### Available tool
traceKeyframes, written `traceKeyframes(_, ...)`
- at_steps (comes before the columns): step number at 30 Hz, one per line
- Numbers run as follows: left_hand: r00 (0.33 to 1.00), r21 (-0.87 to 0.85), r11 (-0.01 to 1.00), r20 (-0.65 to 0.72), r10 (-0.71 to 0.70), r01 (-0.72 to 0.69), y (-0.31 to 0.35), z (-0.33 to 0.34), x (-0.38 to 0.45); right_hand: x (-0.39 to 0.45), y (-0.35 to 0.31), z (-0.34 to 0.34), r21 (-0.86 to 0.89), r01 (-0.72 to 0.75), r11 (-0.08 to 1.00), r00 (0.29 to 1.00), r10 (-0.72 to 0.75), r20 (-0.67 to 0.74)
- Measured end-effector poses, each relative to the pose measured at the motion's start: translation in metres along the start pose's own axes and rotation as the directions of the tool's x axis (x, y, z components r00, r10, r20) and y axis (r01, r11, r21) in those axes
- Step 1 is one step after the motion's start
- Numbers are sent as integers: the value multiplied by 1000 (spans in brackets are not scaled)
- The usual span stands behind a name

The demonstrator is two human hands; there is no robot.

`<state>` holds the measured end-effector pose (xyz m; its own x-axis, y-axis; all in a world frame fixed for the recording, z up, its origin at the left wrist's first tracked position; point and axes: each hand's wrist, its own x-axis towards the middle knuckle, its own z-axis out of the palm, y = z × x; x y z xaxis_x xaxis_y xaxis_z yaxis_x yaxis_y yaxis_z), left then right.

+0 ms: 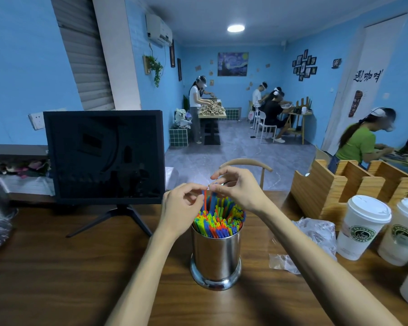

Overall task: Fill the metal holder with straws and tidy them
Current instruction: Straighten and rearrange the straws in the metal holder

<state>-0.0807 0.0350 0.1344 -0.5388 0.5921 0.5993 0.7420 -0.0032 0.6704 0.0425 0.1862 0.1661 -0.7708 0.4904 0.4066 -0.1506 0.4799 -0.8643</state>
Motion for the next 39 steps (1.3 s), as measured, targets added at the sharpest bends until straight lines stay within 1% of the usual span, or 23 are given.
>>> traceKeyframes(7, 999, 40, 999, 10, -31, 30, -3, 3, -9, -4, 4, 3, -97, 63, 993, 990, -75, -118)
traceKeyframes(12, 998, 42, 998, 37, -42, 41, -5, 3, -11, -2, 5, 0, -201, 93, 975, 979, -127, -161)
traceKeyframes(15, 996, 44, 997, 58, -60, 58, -4, 3, -13, 2, 4, -5, -159, 99, 982, 973, -129, -193)
traceKeyframes(19, 984, 30, 993, 130, -121, 118, -9, 1, -10, 9, -11, -21, -183, 133, 974, 953, -177, -245)
traceKeyframes(22, 983, 18, 993, 139, -117, 116, -6, -1, -9, 14, -28, -37, -116, 180, 977, 911, -210, -356)
traceKeyframes(25, 981, -106, 982, 135, -139, 154, 4, -1, -5, 18, -41, -45, 70, 239, 969, 843, -171, -510)
traceKeyframes(28, 978, -334, 920, 88, -188, 207, 13, 2, 0, 19, -44, -41, 205, 266, 942, 797, -95, -597)
traceKeyframes(30, 961, -471, 846, 12, -277, 250, 16, 1, 4, 17, -37, -40, 272, 252, 929, 790, -35, -612)
traceKeyframes(32, 922, -615, 738, -41, -384, 280, 15, -7, 10, 13, -26, -43, 338, 201, 920, 826, 27, -564)
traceKeyframes(34, 879, -759, 591, -52, -474, 273, 16, -18, 17, 6, -13, -43, 373, 116, 920, 881, 78, -467)
traceKeyframes(35, 864, -802, 537, -55, -500, 260, 17, -23, 21, 1, -7, -41, 370, 79, 926, 900, 93, -425)
traceKeyframes(36, 855, -828, 505, -62, -515, 244, 19, -28, 24, -4, -1, -38, 352, 50, 935, 913, 100, -396)
traceKeyframes(37, 852, -843, 490, -75, -518, 224, 22, -32, 26, -8, 4, -33, 312, 30, 950, 923, 93, -374)
traceKeyframes(39, 851, -851, 491, -107, -514, 189, 27, -36, 30, -15, 13, -25, 187, 9, 982, 951, 50, -306)
